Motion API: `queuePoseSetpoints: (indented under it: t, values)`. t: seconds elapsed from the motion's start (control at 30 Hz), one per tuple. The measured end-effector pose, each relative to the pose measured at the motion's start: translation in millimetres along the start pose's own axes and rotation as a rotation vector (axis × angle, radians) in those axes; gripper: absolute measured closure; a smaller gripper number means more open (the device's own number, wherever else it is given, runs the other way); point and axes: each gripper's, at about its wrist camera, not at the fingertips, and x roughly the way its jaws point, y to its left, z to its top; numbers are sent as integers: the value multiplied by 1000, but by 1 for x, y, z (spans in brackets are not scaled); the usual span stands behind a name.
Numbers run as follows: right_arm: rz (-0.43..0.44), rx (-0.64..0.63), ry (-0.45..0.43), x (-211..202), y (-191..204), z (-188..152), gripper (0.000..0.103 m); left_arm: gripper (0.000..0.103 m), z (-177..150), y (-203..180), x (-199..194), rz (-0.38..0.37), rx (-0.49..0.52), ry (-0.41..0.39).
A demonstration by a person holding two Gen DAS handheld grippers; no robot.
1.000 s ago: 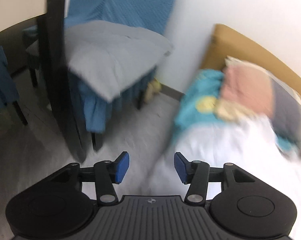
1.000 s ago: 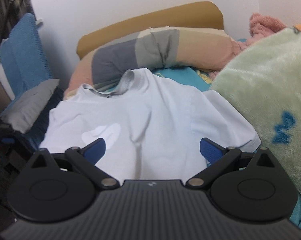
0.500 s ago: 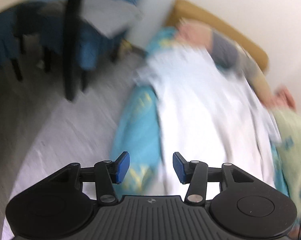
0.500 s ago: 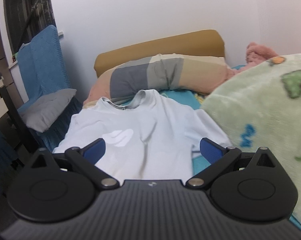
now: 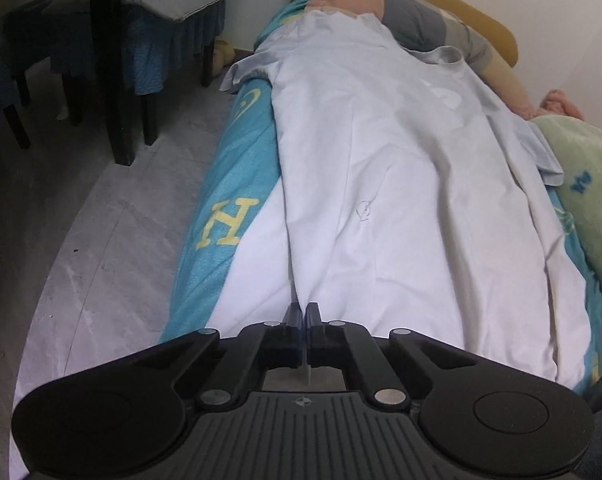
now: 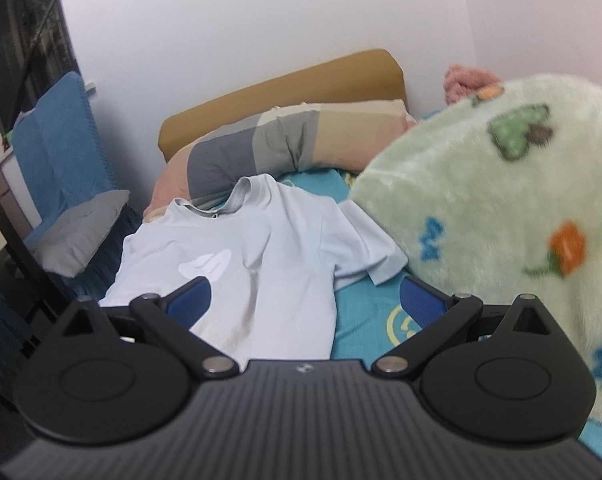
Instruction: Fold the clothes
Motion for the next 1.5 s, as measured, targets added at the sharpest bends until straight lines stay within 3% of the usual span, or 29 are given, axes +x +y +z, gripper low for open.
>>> queuePoseSetpoints:
  t: [0.1, 0.23, 0.33, 0.4, 0.5, 0.57, 0.67, 0.7, 0.77, 0.9, 1.03, 1.2, 1.27, 1.33, 1.5]
  values:
    - [3, 42, 9, 4, -8, -1, 1, 102, 4, 12, -11, -12, -60, 13]
    - [17, 169, -22, 8, -28, 6, 1, 102, 16, 47, -22, 90, -141, 16]
    - [7, 290, -36, 15, -49, 11, 1, 93, 27, 64, -31, 74, -189, 29]
    - [-1, 365, -42, 20, -63, 12, 1, 77, 42, 66, -41, 79, -192, 16]
    - [-4, 456, -50, 28, -81, 10, 1, 52, 81, 49, -63, 125, -170, -77]
    - [12, 523, -54, 36, -91, 9, 1, 49, 113, 21, -80, 142, -123, -161]
    - [38, 594, -59, 54, -102, 11, 2, 22, 157, -45, -100, 236, 84, -295]
    - [44, 596, -54, 63, -102, 13, 3, 23, 171, -64, -102, 227, 101, -309]
    - [40, 584, -47, 79, -103, 17, 8, 22, 193, -103, -105, 113, 145, -345]
    - [50, 611, -17, 108, -104, 11, 15, 19, 213, -181, -85, 28, 203, -371]
    - [93, 634, 35, 124, -100, -4, 16, 18, 203, -233, -37, -75, 122, -364]
    - [178, 692, 96, 158, -93, -18, 15, 18, 175, -232, 37, -137, 11, -267]
    - [185, 699, 103, 179, -90, -23, 15, 18, 171, -215, 61, -131, 10, -230]
    - [170, 706, 104, 204, -87, -27, 15, 18, 168, -202, 76, -74, 16, -234]
    - [131, 635, -24, 245, -77, -19, 15, 18, 174, -181, 110, -38, 3, -225]
